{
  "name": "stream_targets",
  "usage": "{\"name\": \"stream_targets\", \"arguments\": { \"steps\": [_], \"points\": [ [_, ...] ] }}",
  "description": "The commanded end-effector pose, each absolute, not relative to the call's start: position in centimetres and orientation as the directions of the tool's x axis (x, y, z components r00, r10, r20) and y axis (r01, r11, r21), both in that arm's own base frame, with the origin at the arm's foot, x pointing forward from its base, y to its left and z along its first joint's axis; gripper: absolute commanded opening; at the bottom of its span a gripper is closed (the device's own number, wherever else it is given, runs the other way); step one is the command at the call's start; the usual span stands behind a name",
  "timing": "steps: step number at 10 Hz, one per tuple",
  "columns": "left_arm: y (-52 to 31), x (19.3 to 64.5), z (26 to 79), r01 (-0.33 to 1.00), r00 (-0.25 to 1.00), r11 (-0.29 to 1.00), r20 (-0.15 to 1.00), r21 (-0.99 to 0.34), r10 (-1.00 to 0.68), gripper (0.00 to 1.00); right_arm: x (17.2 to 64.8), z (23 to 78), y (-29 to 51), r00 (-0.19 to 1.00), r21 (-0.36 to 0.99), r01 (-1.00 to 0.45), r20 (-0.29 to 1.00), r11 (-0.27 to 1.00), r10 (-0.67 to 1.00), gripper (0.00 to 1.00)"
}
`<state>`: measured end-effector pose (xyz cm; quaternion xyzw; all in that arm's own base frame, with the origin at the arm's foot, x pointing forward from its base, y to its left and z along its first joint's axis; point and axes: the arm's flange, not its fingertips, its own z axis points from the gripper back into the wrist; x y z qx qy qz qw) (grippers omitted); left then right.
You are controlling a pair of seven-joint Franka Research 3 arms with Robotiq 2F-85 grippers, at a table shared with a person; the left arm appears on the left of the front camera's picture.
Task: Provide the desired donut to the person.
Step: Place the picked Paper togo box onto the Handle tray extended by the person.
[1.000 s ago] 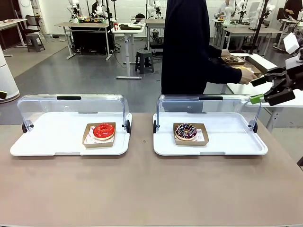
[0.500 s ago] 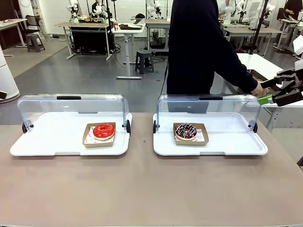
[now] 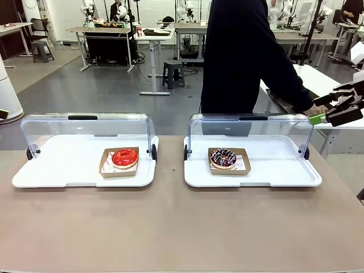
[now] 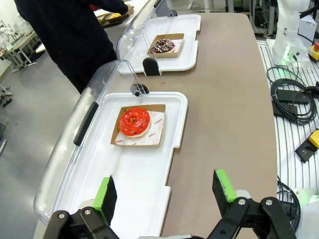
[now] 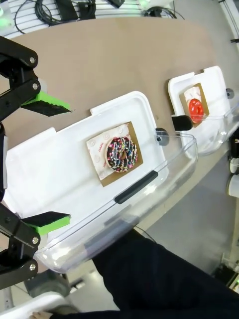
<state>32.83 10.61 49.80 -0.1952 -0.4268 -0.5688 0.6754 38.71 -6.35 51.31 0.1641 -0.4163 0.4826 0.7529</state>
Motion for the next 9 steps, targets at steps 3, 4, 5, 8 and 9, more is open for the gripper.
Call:
{"name": "stream_targets", "arguments": {
  "steps": [3, 4, 5, 8, 9],
  "points": [
    [10.73, 32.76, 49.56, 0.933, -0.036, 0.27, 0.809, 0.237, -0.587, 1.0, 38.56, 51.16, -6.55, 0.173, -0.156, -0.872, 0.788, 0.464, 0.591, 1.0],
    [10.73, 32.76, 49.56, 0.933, -0.036, 0.27, 0.809, 0.237, -0.587, 1.0, 38.56, 51.16, -6.55, 0.173, -0.156, -0.872, 0.788, 0.464, 0.591, 1.0],
    [10.73, 32.76, 49.56, 0.933, -0.036, 0.27, 0.809, 0.237, -0.587, 1.0, 38.56, 51.16, -6.55, 0.173, -0.156, -0.872, 0.788, 0.464, 0.591, 1.0],
    [10.73, 32.76, 49.56, 0.933, -0.036, 0.27, 0.809, 0.237, -0.587, 1.0, 38.56, 51.16, -6.55, 0.173, -0.156, -0.872, 0.788, 0.464, 0.591, 1.0],
    [10.73, 32.76, 49.56, 0.933, -0.036, 0.27, 0.809, 0.237, -0.587, 1.0, 38.56, 51.16, -6.55, 0.173, -0.156, -0.872, 0.788, 0.464, 0.591, 1.0]
  ]
}}
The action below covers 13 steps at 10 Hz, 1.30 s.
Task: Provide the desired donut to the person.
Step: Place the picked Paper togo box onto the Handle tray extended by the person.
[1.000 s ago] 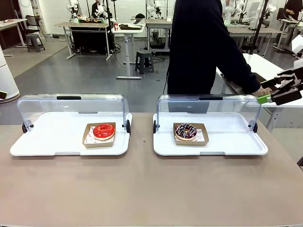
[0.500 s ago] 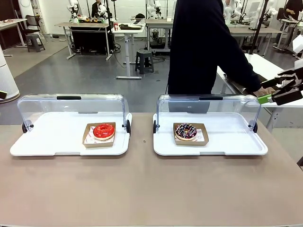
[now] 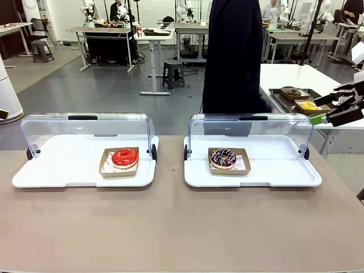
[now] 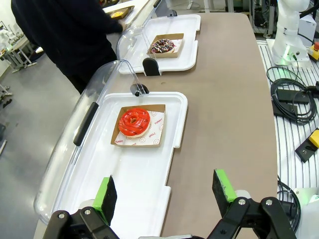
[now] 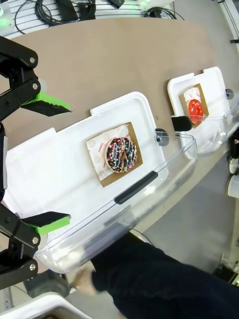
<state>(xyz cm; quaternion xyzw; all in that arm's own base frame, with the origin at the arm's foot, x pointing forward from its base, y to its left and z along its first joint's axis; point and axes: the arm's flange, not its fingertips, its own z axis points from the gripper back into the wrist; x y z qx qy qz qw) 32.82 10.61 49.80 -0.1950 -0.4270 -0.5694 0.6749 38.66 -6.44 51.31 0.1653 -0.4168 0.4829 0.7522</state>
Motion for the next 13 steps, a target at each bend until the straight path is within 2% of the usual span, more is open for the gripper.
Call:
{"name": "stream_targets", "arguments": {
  "steps": [1, 13],
  "points": [
    [10.73, 32.76, 49.56, 0.933, -0.036, 0.27, 0.809, 0.237, -0.587, 1.0, 38.56, 51.16, -6.55, 0.173, -0.156, -0.872, 0.788, 0.464, 0.591, 1.0],
    [10.73, 32.76, 49.56, 0.933, -0.036, 0.27, 0.809, 0.237, -0.587, 1.0, 38.56, 51.16, -6.55, 0.173, -0.156, -0.872, 0.788, 0.464, 0.591, 1.0]
  ]
}}
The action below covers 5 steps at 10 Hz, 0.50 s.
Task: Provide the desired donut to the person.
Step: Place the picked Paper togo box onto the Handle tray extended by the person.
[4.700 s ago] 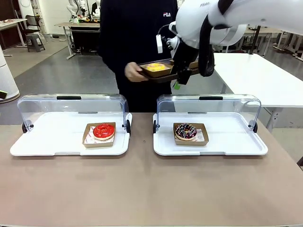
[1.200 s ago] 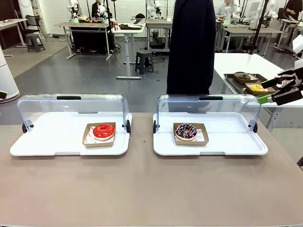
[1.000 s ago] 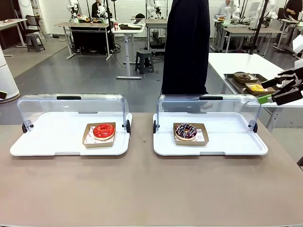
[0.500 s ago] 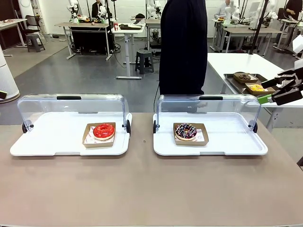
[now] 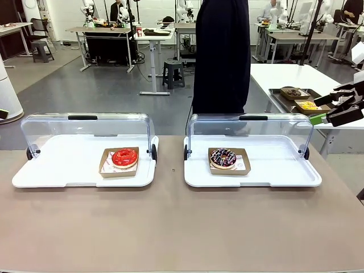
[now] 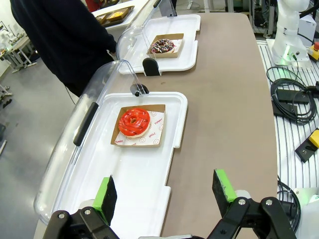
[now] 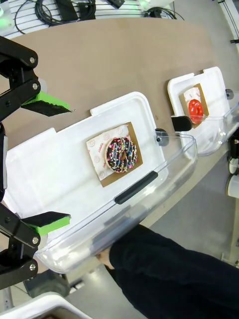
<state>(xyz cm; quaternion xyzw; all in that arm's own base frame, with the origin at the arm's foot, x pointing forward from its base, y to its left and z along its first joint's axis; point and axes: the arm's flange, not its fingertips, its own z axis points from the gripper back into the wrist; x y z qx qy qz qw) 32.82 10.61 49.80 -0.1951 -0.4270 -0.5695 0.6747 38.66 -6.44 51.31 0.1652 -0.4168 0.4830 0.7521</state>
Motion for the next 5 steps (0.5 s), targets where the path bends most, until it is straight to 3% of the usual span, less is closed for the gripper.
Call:
{"name": "stream_targets", "arguments": {
  "steps": [1, 5],
  "points": [
    [10.73, 32.76, 49.56, 0.933, -0.036, 0.27, 0.809, 0.237, -0.587, 1.0, 38.56, 51.16, -6.55, 0.173, -0.156, -0.872, 0.788, 0.464, 0.591, 1.0],
    [10.73, 32.76, 49.56, 0.933, -0.036, 0.27, 0.809, 0.237, -0.587, 1.0, 38.56, 51.16, -6.55, 0.173, -0.156, -0.872, 0.788, 0.464, 0.591, 1.0]
  ]
}}
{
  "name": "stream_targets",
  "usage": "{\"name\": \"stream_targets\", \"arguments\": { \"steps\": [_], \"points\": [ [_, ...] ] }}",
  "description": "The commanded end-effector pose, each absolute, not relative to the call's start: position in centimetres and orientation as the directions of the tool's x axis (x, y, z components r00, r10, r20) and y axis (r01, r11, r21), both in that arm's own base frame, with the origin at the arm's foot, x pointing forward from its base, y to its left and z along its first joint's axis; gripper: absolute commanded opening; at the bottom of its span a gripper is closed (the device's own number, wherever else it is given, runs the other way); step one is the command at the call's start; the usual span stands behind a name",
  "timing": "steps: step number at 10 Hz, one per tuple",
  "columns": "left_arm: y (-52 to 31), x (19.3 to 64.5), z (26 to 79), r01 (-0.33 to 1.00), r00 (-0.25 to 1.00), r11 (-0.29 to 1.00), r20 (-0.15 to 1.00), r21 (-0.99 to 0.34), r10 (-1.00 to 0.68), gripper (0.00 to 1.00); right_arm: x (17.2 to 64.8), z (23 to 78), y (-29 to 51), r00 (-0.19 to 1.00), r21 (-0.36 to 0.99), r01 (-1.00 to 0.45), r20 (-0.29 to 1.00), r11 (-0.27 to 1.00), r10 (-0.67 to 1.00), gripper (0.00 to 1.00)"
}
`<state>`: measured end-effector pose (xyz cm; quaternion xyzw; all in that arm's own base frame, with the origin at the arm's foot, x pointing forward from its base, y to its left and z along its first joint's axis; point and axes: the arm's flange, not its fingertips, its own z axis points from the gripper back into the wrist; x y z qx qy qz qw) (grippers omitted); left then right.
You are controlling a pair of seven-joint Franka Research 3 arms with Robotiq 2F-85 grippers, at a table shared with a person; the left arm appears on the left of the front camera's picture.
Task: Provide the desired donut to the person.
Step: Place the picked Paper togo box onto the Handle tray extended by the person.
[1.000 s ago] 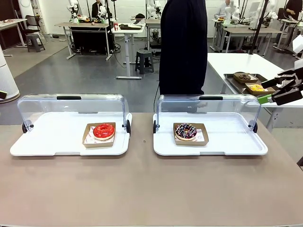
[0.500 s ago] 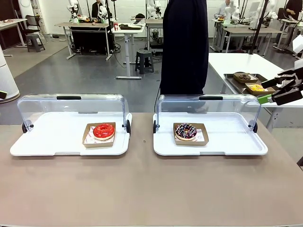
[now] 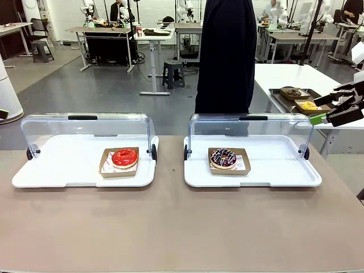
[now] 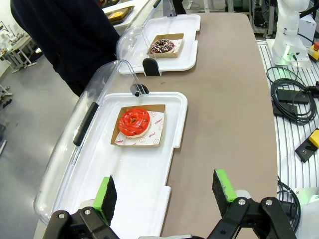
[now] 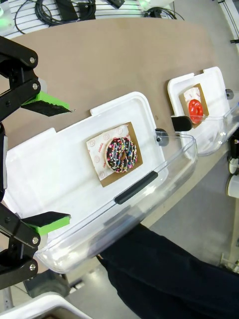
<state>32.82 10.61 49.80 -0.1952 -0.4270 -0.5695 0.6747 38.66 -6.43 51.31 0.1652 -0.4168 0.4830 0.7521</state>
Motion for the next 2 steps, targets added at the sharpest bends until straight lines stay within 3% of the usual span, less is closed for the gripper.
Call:
{"name": "stream_targets", "arguments": {
  "steps": [1, 2],
  "points": [
    [10.73, 32.76, 49.56, 0.933, -0.036, 0.27, 0.809, 0.237, -0.587, 1.0, 38.56, 51.16, -6.55, 0.173, -0.156, -0.872, 0.788, 0.464, 0.591, 1.0],
    [10.73, 32.76, 49.56, 0.933, -0.036, 0.27, 0.809, 0.237, -0.587, 1.0, 38.56, 51.16, -6.55, 0.173, -0.156, -0.872, 0.788, 0.464, 0.591, 1.0]
  ]
}}
